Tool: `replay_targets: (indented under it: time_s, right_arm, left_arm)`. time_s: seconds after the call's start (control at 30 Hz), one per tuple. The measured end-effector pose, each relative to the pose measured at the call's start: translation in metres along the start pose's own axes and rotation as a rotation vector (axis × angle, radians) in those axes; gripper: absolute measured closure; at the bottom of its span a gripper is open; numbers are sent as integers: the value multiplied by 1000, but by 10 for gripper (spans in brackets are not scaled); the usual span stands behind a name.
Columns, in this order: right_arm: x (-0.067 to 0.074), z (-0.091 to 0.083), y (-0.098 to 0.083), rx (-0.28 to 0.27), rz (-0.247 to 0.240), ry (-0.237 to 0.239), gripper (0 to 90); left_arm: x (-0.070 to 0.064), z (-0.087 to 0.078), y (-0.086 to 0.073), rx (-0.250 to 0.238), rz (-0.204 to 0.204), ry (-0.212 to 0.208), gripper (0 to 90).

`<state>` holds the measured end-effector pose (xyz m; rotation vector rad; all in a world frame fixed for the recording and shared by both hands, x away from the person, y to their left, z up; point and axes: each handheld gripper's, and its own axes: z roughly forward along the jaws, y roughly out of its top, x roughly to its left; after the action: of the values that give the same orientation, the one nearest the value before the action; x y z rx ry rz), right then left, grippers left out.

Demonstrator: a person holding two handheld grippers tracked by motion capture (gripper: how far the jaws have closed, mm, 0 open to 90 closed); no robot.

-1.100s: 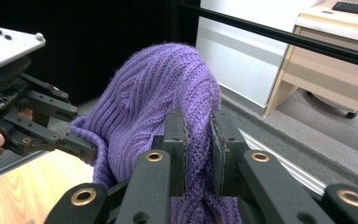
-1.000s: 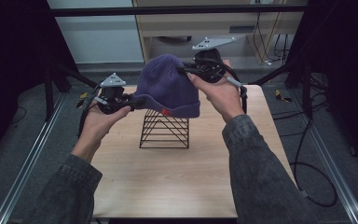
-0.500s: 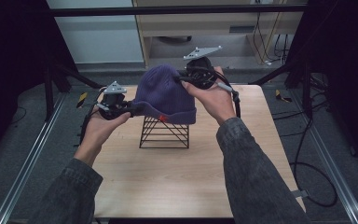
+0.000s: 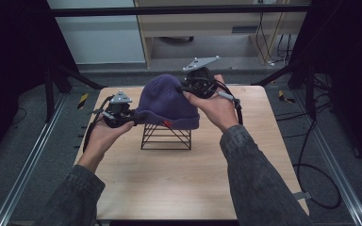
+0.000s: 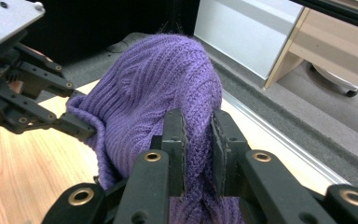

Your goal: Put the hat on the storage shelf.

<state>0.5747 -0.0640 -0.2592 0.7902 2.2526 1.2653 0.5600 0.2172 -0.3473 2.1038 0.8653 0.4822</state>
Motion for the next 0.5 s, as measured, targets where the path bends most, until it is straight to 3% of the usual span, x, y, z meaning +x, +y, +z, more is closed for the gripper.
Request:
replay_targets:
  time_s: [0.5]
  right_arm:
    - [15,10,-23,48,-29,14,769]
  left_arm:
    - [1,14,-24,49,-11,3,649]
